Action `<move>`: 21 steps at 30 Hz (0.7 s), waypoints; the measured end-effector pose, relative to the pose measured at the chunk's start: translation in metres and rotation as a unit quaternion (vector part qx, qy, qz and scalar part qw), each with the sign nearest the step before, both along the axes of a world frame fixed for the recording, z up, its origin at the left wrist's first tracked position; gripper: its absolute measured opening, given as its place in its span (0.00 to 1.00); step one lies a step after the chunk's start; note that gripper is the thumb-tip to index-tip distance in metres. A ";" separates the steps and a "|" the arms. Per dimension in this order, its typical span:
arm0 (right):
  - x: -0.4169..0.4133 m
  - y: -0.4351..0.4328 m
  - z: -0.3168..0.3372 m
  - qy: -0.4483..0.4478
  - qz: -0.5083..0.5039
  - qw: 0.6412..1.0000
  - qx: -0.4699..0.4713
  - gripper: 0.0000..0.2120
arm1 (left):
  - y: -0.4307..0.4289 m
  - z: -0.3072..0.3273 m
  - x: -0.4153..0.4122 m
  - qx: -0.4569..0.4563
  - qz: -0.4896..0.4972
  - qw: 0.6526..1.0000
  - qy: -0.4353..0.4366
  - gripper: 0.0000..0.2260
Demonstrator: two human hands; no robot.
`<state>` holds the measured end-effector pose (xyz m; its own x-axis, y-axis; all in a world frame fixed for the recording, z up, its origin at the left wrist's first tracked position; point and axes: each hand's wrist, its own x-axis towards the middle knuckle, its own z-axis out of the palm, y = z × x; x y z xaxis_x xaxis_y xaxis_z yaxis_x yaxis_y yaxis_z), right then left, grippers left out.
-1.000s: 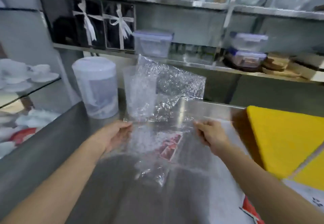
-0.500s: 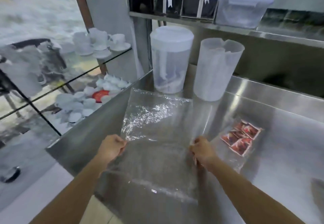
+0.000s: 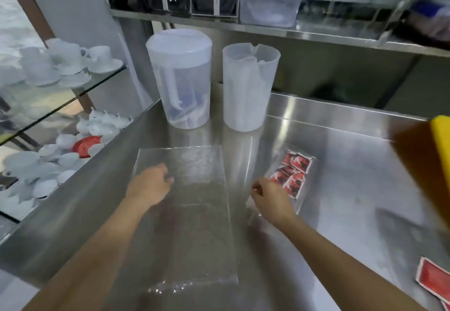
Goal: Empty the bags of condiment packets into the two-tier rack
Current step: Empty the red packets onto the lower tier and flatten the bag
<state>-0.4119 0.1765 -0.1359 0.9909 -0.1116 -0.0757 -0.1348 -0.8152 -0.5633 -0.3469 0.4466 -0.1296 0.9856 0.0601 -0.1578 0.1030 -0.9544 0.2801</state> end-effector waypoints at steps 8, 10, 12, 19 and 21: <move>-0.042 -0.046 -0.043 0.108 0.039 0.986 -0.123 0.40 | -0.183 -0.029 -0.031 -0.324 -0.055 0.936 0.124 0.21; -0.048 -0.054 -0.051 0.103 0.041 0.985 -0.131 0.37 | -0.200 -0.039 -0.038 -0.336 -0.042 0.930 0.144 0.18; -0.052 -0.062 -0.054 0.070 0.023 0.988 -0.133 0.33 | -0.208 -0.042 -0.041 -0.331 -0.032 0.933 0.139 0.13; -0.061 -0.075 -0.047 -0.064 -0.026 0.983 -0.168 0.25 | -0.236 -0.017 -0.051 -0.470 -0.039 0.862 0.183 0.07; -0.061 -0.080 -0.036 -0.104 -0.101 0.989 -0.005 0.19 | -0.249 -0.004 -0.057 -0.531 -0.046 0.826 0.183 0.06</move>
